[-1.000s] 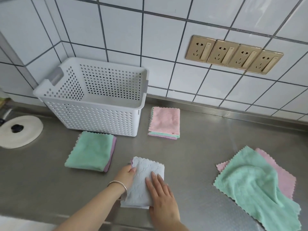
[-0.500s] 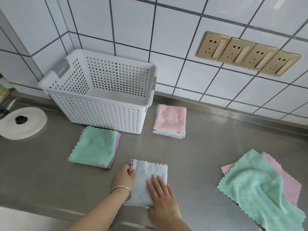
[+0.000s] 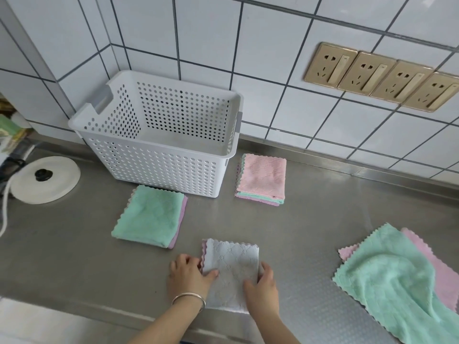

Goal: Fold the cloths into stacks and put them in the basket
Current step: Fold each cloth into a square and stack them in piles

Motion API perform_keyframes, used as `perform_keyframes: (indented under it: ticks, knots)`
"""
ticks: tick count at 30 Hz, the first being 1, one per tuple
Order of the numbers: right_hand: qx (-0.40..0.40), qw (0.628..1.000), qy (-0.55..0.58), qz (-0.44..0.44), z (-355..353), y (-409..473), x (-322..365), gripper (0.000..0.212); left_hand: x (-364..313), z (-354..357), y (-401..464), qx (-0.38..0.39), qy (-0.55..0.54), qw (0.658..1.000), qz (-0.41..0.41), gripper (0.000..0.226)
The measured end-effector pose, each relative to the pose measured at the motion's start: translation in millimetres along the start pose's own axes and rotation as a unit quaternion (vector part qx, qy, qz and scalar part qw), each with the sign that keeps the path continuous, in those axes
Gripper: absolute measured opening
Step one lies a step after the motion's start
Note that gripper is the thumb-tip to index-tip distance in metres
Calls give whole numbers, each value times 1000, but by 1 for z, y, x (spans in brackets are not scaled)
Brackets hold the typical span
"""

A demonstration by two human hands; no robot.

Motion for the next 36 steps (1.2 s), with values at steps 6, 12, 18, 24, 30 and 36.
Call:
perform_keyframes:
  ticks: [6,12,18,24,30,36]
  knots:
    - [41,997,69,12,-4,-6,29,48,3,-33,-1,16,-223,975,5,21]
    - [110,979,143,-95,43,-5,118,46,57,-111,43,-146,-308,940,-27,22]
    - [129,974,170,-77,113,11,159,49,102,-125,112,-127,-294,945,-68,15]
    - [109,984,124,-74,143,18,161,52,117,-111,131,-100,-244,958,-110,34]
    - [43,992,65,-100,144,18,148,60,117,-103,128,-168,-244,955,-21,44]
    - [23,859,-319,-401,148,30,147,55,126,-91,141,-216,12,973,85,40]
Point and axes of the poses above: each hand's wrist, its own y-axis towards the middle knuckle, its own z-axis out of the palm, x = y × z, the point moved 1 cm from there along y, towards the middle knuckle, and after that the axes turned 9 degrees about y, right-handed, at the moved point
